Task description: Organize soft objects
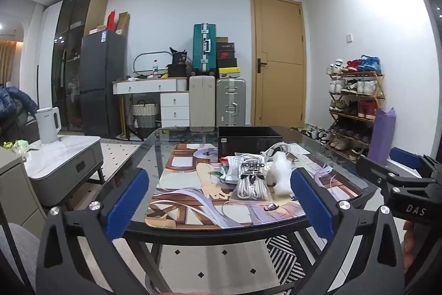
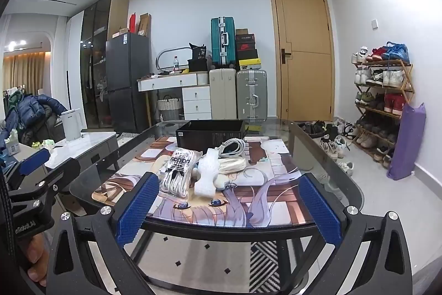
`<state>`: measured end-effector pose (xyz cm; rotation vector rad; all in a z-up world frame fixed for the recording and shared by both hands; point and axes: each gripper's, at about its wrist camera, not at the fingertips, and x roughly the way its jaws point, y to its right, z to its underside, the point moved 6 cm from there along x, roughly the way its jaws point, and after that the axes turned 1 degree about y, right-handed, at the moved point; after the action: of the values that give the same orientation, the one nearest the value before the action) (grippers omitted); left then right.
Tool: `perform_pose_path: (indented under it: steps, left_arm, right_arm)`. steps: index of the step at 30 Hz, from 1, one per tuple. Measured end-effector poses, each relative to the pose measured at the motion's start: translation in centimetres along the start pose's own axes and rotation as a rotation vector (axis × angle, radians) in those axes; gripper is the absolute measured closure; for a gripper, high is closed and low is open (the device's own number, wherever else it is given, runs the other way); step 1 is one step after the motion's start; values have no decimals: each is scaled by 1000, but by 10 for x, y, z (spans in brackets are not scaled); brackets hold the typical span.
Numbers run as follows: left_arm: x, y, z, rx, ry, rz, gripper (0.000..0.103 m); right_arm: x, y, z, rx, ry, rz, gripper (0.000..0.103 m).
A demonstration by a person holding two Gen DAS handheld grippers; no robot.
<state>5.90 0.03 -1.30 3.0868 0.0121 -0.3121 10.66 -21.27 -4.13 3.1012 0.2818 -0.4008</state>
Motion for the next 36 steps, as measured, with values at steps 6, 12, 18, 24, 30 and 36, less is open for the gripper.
perform_pose_path:
  steps: [6,12,18,24,30,36]
  left_arm:
    - [-4,13,-1,74,41,2,0]
    - [-5,7,-2,40,25,13,0]
    - [-1,1,1,18,15,2,0]
    - [1,2,2,23,9,3,0]
    - [0,2,2,24,13,3,0]
    - [2,2,3,25,-3,11,0]
  right_arm:
    - [-3,0,-1,-6,28,3,0]
    - [-4,1,2,11,20,-5,0]
    - [2,-4,2,-10,6,-17,0]
    - [4,-5,2,-11,6,-16,0]
    - [4,-6,3,-11,6,-16,0]
    - [8,-9,4,-8,4,-21,0]
